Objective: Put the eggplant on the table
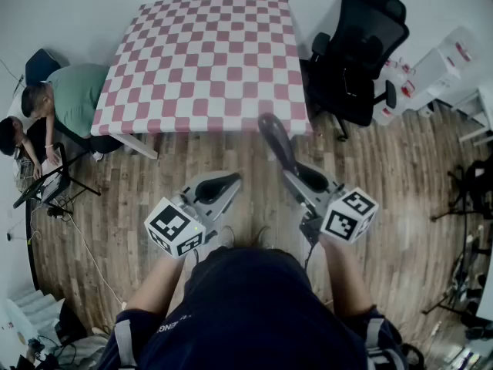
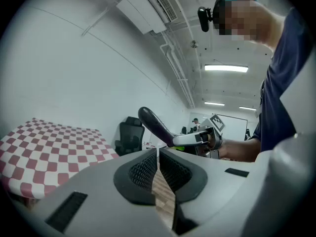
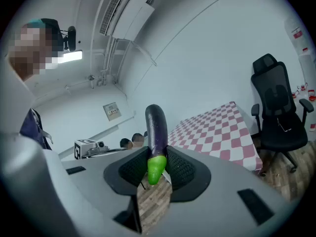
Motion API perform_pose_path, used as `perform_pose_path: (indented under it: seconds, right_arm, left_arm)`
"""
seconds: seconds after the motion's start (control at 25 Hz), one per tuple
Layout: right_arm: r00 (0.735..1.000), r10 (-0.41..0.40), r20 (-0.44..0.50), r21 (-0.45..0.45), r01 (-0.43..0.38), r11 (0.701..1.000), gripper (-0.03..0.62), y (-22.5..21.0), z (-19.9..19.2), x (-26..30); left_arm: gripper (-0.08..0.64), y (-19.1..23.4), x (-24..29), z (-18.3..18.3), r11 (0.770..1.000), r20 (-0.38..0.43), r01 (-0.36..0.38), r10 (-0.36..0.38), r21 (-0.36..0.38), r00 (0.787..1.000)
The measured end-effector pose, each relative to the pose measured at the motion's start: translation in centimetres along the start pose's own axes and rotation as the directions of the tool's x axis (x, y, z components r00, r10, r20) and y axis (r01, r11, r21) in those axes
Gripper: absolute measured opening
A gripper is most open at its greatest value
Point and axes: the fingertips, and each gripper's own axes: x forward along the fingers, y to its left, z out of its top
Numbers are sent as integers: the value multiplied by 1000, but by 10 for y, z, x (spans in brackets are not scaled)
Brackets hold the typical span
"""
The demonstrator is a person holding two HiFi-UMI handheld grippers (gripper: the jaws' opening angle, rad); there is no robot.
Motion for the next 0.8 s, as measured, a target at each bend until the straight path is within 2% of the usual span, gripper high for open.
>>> perform_pose_path:
  seconds: [0.48, 0.64, 0.8]
  right_arm:
    - [1000, 11, -15, 62, -10, 998, 124, -42, -3, -26]
    - [1000, 6, 5, 69, -6, 998, 124, -19, -20, -49]
    - [1000, 19, 6, 75, -19, 997, 124, -45, -13, -77]
  left_arm:
    - [37, -20, 45, -12, 1000, -30, -6, 6, -13, 1000]
    - [37, -46, 13, -16, 1000, -17, -22, 22, 11, 1000]
    - [37, -57, 31, -6, 998, -10, -62, 62, 24, 998]
